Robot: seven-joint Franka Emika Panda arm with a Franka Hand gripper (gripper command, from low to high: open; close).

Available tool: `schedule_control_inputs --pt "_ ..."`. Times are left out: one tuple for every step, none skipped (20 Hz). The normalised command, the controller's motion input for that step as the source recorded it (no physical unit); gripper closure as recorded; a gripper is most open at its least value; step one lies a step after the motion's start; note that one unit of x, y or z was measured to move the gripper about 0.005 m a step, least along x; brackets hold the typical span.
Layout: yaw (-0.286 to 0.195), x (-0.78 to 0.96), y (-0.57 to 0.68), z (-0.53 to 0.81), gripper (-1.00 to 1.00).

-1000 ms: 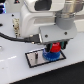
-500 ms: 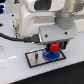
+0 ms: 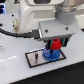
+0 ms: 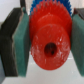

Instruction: Insert the blue gear onto the right peg, followed by the red gear

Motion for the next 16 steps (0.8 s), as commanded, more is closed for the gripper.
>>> schedule_control_inputs --pt "0.000 0.20 -0.07 -0.09 1.00" --pt "0.000 0.19 -0.05 -0.17 1.00" --pt "0.000 0.18 -0.09 -0.19 1.00" --pt "0.000 0.18 -0.09 -0.22 1.00" --pt "0.000 0.16 -0.07 -0.27 1.00" --pt "0.000 0.14 -0.11 -0.15 1.00" --pt "0.000 0.20 -0.18 -0.07 1.00" --pt "0.000 0.15 -0.13 -0.19 1.00" --pt "0.000 0.19 -0.13 0.14 1.00" --pt "0.000 0.20 -0.07 0.36 1.00" --pt "0.000 0.27 -0.02 0.29 1.00" --pt "0.000 0.28 0.02 0.26 1.00" --pt "0.000 0.19 -0.04 0.60 1.00" --pt "0.000 0.14 -0.03 -0.01 1.00" --pt "0.000 0.16 -0.14 0.23 1.00" --pt "0.000 0.06 -0.06 -0.21 1.00"
